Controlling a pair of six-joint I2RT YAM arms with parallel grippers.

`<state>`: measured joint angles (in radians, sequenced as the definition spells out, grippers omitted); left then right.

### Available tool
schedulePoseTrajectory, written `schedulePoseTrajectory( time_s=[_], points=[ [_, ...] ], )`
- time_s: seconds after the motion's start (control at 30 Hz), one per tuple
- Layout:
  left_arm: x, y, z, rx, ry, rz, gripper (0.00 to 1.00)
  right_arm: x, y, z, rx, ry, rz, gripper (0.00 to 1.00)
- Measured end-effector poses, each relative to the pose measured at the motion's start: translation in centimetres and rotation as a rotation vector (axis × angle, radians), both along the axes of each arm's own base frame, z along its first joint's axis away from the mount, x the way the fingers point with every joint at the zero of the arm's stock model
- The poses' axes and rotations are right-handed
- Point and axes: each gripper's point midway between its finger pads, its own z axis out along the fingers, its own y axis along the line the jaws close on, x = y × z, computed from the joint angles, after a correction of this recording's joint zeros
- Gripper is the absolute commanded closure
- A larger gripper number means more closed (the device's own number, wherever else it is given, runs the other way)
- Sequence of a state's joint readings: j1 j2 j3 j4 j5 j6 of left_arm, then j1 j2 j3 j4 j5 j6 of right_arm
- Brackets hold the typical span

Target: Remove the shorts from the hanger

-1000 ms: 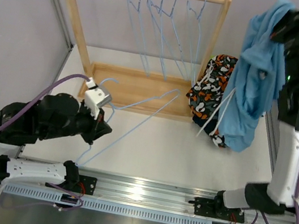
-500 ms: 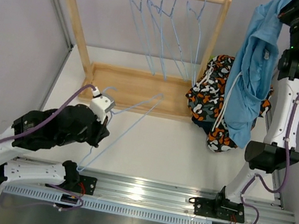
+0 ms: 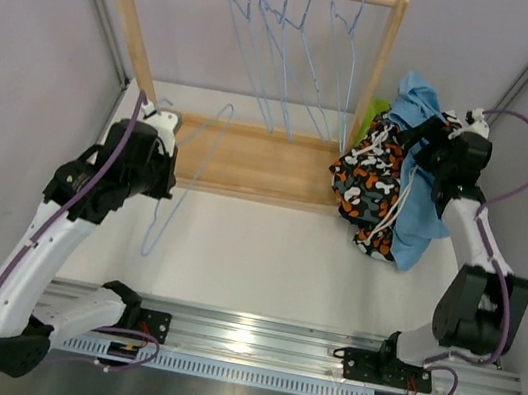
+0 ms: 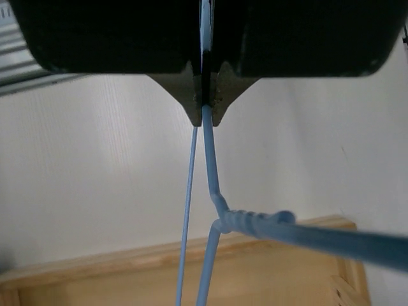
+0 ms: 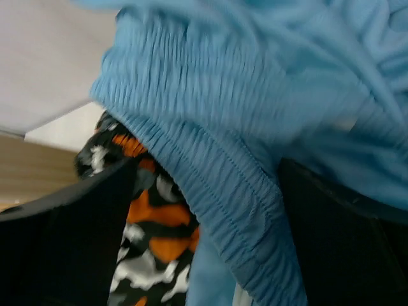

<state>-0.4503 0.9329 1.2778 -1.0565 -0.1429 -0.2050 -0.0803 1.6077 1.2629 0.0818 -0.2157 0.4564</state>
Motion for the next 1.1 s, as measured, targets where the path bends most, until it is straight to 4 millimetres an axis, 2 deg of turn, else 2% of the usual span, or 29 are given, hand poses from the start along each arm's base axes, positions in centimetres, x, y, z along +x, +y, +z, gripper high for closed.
schedulePoseTrajectory(
  time_s=[0.03,0.1,0.17,0.27,0.37,0.4,0.47,0.57,0.67,0.8,0.93,1.1],
  points=[
    [0.8,0.2,0.5,0.001,-0.006,0.013,1.0,-1.7,0.1,-0.3,-0.007,0.007,-0.009,0.0],
    [2.6,0.8,1.9,0.003,-0.024,0.035,1.0,-4.9,0.4,1.6,-0.028,-0.035,-0.023,0.0],
    [4.5,1.0,4.6,-0.002,-0.07,0.042,1.0,-8.1,0.7,5.9,-0.047,-0.149,-0.032,0.01],
    [7.1,0.5,9.3,-0.02,-0.168,0.037,1.0,-14.1,1.2,12.1,-0.059,-0.337,-0.034,0.01],
    [9.4,-0.1,13.4,-0.039,-0.251,0.032,1.0,-18.6,1.4,15.2,-0.058,-0.457,-0.038,0.0],
    [10.0,-0.2,14.6,-0.045,-0.274,0.034,1.0,-19.7,1.5,15.6,-0.057,-0.481,-0.036,0.01],
    [11.6,-0.5,16.6,-0.049,-0.311,0.04,1.0,-21.2,1.7,15.5,-0.05,-0.491,-0.027,0.01],
    [13.7,-0.7,18.7,-0.046,-0.36,0.06,1.0,-21.5,2.0,13.2,-0.043,-0.433,-0.014,0.0],
    [15.3,-0.4,19.4,-0.03,-0.376,0.099,1.0,-21.4,2.6,10.4,-0.038,-0.351,0.006,0.0],
    [16.8,0.0,19.7,-0.012,-0.392,0.146,1.0,-21.4,3.9,8.4,-0.038,-0.29,0.05,0.0],
    [17.1,0.5,20.8,-0.01,-0.429,0.189,1.0,-21.6,4.9,8.3,-0.041,-0.288,0.083,0.01],
    [15.7,-0.1,23.7,0.002,-0.516,0.212,1.0,-21.6,4.9,7.9,-0.051,-0.287,0.085,0.0]
  ],
)
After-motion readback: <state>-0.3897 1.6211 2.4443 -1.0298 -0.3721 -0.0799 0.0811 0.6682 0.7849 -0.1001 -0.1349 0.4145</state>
